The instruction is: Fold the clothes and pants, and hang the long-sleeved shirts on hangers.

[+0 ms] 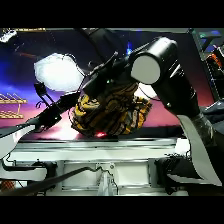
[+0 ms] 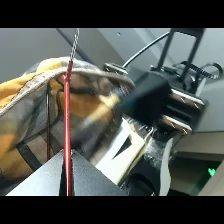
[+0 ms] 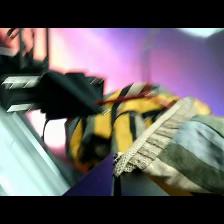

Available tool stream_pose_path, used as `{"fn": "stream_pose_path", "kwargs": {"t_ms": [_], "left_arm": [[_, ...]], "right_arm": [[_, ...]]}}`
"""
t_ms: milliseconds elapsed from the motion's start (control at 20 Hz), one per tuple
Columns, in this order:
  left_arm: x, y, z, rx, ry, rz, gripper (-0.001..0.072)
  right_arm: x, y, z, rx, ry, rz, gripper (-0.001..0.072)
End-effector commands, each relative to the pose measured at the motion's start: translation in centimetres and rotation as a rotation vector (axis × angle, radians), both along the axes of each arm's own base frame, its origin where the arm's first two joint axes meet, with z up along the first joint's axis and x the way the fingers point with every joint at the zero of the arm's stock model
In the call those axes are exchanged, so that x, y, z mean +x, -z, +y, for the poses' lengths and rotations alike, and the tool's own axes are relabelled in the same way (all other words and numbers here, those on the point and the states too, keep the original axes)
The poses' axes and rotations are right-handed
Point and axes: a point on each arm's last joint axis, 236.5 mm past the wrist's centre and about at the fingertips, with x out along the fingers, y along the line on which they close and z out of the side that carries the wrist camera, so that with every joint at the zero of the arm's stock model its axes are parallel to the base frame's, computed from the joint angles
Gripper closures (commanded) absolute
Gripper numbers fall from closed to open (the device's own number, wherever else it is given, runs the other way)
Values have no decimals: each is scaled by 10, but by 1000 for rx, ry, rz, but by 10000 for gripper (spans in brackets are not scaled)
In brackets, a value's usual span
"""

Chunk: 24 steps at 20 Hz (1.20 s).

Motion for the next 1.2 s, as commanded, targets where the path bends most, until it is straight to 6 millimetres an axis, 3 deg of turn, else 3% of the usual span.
{"fn": "stream_pose_path", "kwargs": {"t_ms": [0,200,400,450,550,600,700,800,950,1000,1050,1150], "left_arm": [[3,-4,2,-11,-14,-11,696],[9,-9,7,-31,-44,-13,696],[9,-10,7,-32,-41,-15,696],[8,-9,6,-32,-36,-12,696],[6,-8,4,-26,-19,-8,697],[1,-8,1,-15,-2,-15,696],[-8,-10,-4,8,34,-35,697],[-13,-11,-6,19,52,-48,697],[-14,-11,-7,20,54,-48,696],[-14,-11,-7,20,54,-48,696],[-14,-11,-7,20,54,-48,696],[-14,-11,-7,20,55,-48,697]], "right_arm": [[-34,10,6,-58,-78,50,648],[-50,10,13,-64,-116,52,648],[-38,11,5,-101,-89,8,647],[-34,10,1,-110,-79,-8,613],[-32,4,-4,-102,-71,-21,352],[-33,-2,-7,-103,-92,-49,292],[-31,-17,-13,-108,-150,-145,290],[-7,-45,-31,-165,-174,-356,293],[44,-95,-84,-502,-284,-811,291],[53,-105,-95,-573,-316,-879,277],[60,-105,-106,-566,-282,-860,244],[65,-87,-116,-501,-256,-746,113]]}}
